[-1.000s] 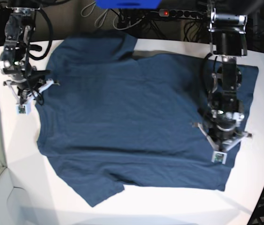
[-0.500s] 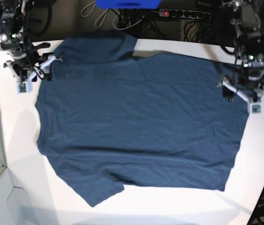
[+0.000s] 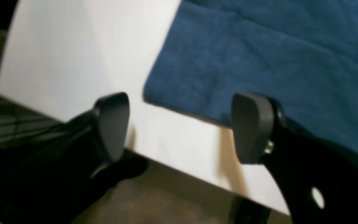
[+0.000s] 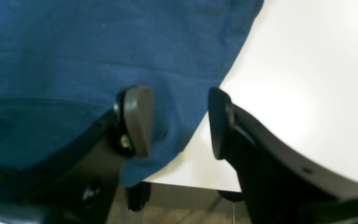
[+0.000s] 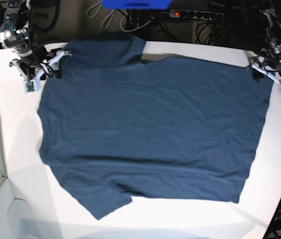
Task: Layout the t-shirt on the table in an organized manner, then fold the t-shirt properly
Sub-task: 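Hold the shoulder corners with both grippers and stretch the shirt taut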
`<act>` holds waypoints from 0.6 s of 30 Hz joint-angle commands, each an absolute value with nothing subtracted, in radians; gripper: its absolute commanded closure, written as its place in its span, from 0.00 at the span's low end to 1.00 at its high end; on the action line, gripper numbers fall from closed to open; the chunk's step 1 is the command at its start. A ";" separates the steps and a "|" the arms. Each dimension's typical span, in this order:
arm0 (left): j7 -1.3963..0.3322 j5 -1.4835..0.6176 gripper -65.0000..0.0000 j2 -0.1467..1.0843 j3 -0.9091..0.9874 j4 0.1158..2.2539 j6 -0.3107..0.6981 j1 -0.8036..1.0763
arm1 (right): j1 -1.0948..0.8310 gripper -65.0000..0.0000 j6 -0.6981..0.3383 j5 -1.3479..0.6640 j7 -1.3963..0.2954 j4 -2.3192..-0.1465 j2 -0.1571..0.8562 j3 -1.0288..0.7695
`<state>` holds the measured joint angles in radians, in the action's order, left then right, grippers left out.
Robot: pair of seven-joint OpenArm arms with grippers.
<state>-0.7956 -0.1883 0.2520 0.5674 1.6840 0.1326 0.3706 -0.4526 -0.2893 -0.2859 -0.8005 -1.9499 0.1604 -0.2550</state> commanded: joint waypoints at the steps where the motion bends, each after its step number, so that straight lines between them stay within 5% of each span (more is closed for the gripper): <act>1: -0.771 -0.188 0.24 0.266 0.575 1.687 0.128 0.372 | -0.455 0.54 -0.294 -0.292 -0.783 -1.966 0.170 -0.262; 18: -0.700 -0.193 0.29 0.288 0.519 1.540 0.128 0.354 | -0.501 0.54 -0.294 -0.292 -0.780 -1.966 0.170 -0.263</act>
